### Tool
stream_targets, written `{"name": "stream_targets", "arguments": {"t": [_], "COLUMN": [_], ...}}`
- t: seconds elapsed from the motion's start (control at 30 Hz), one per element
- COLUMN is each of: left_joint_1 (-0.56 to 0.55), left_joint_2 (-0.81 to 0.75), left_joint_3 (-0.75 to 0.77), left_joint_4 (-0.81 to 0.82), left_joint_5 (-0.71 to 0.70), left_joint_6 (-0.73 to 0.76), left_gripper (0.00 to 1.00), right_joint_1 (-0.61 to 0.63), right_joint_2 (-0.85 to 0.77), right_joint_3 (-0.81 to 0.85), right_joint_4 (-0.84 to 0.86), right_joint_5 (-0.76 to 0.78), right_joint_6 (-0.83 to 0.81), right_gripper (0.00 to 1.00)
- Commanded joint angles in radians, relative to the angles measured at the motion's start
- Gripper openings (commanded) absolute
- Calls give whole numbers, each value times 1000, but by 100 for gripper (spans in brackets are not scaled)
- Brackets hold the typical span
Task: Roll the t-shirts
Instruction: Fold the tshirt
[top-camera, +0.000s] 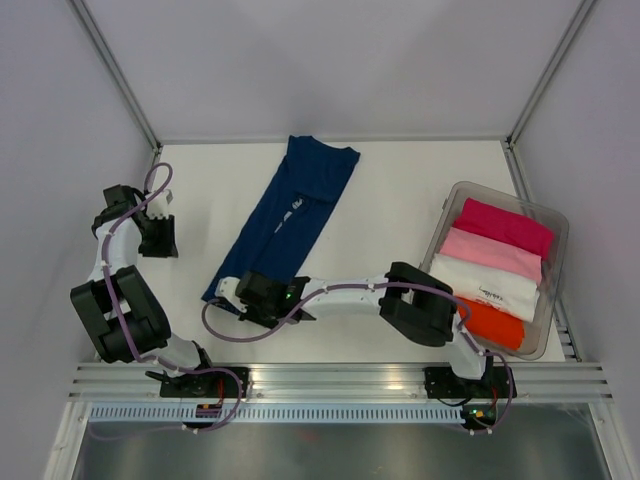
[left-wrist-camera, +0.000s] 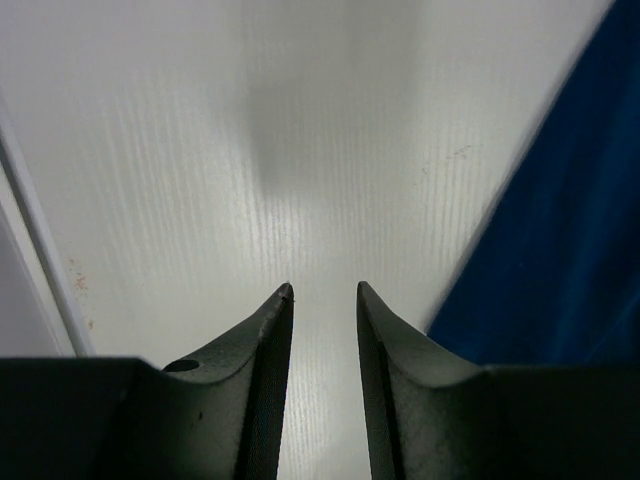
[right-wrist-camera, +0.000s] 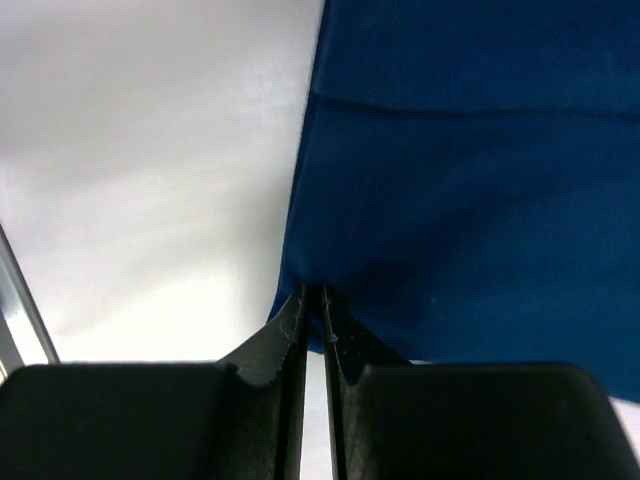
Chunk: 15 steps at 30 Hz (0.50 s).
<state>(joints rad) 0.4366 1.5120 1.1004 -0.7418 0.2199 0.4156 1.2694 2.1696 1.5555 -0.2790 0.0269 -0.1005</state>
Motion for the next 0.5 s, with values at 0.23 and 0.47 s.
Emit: {"name": "stream_targets", "arguments": {"t": [0.23,0.47], "left_joint_1": [-22,-205], "left_joint_2": [-65,-140], "left_joint_3": [-10,-73], "left_joint_4": [-41,-41], "left_joint_5": [268,315], "left_joint_6": [38,104], "left_gripper": [40,41], "right_joint_1": [-90,-99], "right_joint_2": [-290,-413], "right_joint_3": [-412,-557], "right_joint_4": [-75,-89], "right_joint_5": [-5,-8], "right_joint_6": [73,97], "right_gripper": [16,17]}}
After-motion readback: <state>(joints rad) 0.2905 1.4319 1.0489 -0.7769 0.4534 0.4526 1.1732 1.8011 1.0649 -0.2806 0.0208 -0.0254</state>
